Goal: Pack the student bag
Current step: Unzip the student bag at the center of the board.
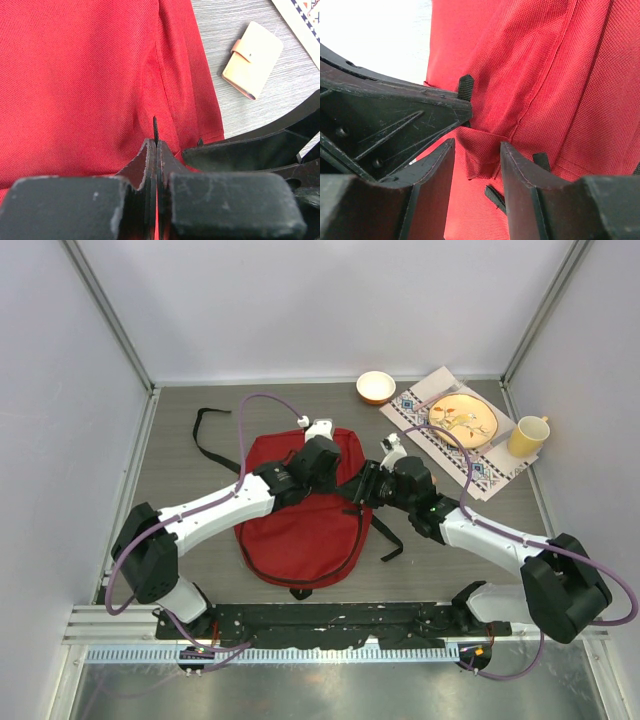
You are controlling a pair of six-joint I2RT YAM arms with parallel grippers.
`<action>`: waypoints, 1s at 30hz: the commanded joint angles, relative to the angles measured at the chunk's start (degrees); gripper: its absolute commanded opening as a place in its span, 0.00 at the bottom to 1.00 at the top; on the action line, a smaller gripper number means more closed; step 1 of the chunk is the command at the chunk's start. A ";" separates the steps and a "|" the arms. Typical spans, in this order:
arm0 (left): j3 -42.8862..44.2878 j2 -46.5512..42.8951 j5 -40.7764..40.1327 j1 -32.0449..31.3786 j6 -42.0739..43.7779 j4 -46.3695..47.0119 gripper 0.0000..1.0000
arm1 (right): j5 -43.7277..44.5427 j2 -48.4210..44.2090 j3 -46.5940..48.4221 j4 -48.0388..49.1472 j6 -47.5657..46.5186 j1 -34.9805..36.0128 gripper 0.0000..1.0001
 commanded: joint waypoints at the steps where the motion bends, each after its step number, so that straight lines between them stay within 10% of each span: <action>1: 0.67 -1.58 -1.64 0.18 0.09 2.62 0.00 | 0.09 -1.54 1.67 0.69 -2.21 0.48 0.47; 7: 0.84 -1.40 -1.64 0.18 0.00 2.45 0.00 | -1.05 -0.49 2.02 0.07 -3.09 0.57 0.46; 18: 0.58 -1.75 -1.47 0.18 -0.71 2.71 0.00 | -1.15 -0.13 1.05 2.80 -1.25 0.57 0.01; 30: -3.80 -3.33 -7.88 1.23 -0.53 -1.68 0.00 | 12.65 -4.70 -0.44 -7.66 -1.86 0.04 0.01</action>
